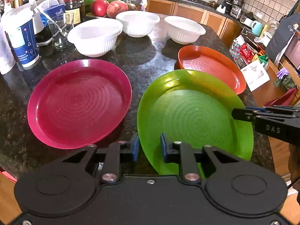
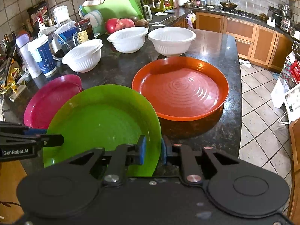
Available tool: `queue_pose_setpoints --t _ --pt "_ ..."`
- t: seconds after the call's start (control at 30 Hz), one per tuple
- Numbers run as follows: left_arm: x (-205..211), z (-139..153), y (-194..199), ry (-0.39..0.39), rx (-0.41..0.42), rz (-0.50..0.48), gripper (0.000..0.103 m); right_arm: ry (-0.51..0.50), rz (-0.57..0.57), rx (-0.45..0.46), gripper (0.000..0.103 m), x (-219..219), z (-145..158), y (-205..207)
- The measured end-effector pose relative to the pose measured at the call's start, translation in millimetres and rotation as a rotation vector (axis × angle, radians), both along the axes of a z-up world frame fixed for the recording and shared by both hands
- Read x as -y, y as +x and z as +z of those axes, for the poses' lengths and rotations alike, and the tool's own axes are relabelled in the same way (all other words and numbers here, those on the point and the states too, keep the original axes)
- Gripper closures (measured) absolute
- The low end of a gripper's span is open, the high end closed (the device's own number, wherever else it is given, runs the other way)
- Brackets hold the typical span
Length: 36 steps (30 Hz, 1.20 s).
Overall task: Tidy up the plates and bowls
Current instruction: 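Lift the green plate with the left gripper and lower it onto the magenta plate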
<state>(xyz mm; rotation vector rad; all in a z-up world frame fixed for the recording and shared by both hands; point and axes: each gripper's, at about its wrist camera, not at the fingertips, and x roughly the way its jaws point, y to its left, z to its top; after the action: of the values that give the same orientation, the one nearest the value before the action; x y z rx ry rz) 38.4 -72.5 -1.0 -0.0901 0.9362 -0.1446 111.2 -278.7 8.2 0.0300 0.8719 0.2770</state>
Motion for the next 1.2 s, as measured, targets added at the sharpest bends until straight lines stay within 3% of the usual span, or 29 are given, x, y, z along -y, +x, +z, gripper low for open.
queue_pose_setpoints --t 0.27,0.53,0.93,1.2 --pt "-19.0 13.0 -4.2 0.003 0.037 0.016 0.072 0.025 -0.009 0.023 0.084 -21.3 19.5 -0.7" --pt "-63.6 24.0 4.5 0.031 0.067 0.021 0.072 0.039 -0.027 0.052 0.083 -73.0 39.0 8.1" --pt "-131.7 21.3 27.8 0.057 0.063 0.001 0.072 0.087 -0.090 -0.001 0.082 -154.0 36.0 38.7" --pt "-156.4 7.4 51.8 0.041 0.023 -0.063 0.072 0.097 -0.172 -0.046 0.080 -174.3 22.9 52.4"
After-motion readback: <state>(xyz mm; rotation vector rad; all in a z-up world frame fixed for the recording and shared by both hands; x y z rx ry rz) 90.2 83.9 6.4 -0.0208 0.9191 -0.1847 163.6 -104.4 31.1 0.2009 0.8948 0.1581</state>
